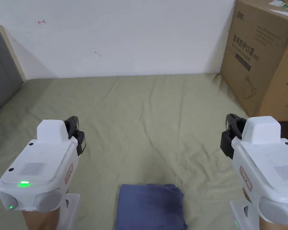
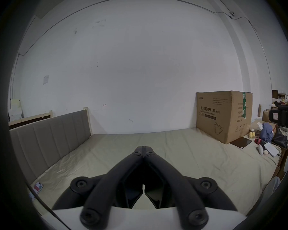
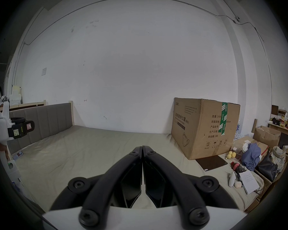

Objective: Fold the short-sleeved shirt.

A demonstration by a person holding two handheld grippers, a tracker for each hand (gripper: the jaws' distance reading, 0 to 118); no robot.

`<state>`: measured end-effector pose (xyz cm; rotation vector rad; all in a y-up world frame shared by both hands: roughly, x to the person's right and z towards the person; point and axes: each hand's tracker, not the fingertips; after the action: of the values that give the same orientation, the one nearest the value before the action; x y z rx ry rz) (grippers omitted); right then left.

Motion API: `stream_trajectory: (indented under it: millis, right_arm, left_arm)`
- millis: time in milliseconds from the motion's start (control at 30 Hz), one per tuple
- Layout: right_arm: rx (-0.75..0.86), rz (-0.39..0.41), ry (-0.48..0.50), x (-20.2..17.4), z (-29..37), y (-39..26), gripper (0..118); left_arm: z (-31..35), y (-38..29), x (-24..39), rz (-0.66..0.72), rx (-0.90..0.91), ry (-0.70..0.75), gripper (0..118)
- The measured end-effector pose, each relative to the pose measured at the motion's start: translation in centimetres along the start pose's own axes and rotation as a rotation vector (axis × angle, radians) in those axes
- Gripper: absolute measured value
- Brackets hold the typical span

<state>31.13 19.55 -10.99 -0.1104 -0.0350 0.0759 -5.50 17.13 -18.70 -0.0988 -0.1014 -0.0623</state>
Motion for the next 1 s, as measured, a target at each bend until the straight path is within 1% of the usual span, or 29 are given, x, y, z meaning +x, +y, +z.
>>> stream_trajectory:
  millis: [167,300,433,567,767,933,1000]
  right_arm:
    - [-0.010,0.000,0.006,-0.3,-0.4,-0.5,0]
    - [-0.043,-0.012,0.030,-1.5,-1.2,-1.8,0]
    - [-0.113,-0.009,0.075,-2.9,-3.2,-6.0,0]
    - [-0.217,-0.021,0.123,-4.9,-4.8,-11.1,0]
    - [-0.355,0.029,0.200,-8.3,-6.2,-18.4,0]
    - [-0.451,0.025,0.213,-10.2,-7.1,-22.9,0]
    - [-0.488,0.012,0.211,-10.6,-7.4,-24.4,0]
  left_arm:
    - [0.1,-0.4,-0.4,0.013,-0.009,0.007,0]
    - [0.0,-0.8,-0.5,0.014,-0.012,0.011,0]
    - [-0.2,-1.3,-0.8,0.021,-0.023,0.010,0]
    - [-0.3,-1.7,-1.1,0.022,-0.031,0.010,0]
    - [-0.6,-2.5,-1.6,0.033,-0.054,0.010,0]
    - [-1.0,-3.8,-2.1,0.067,-0.092,-0.005,0]
    - [-1.1,-4.4,-2.3,0.084,-0.116,-0.016,0]
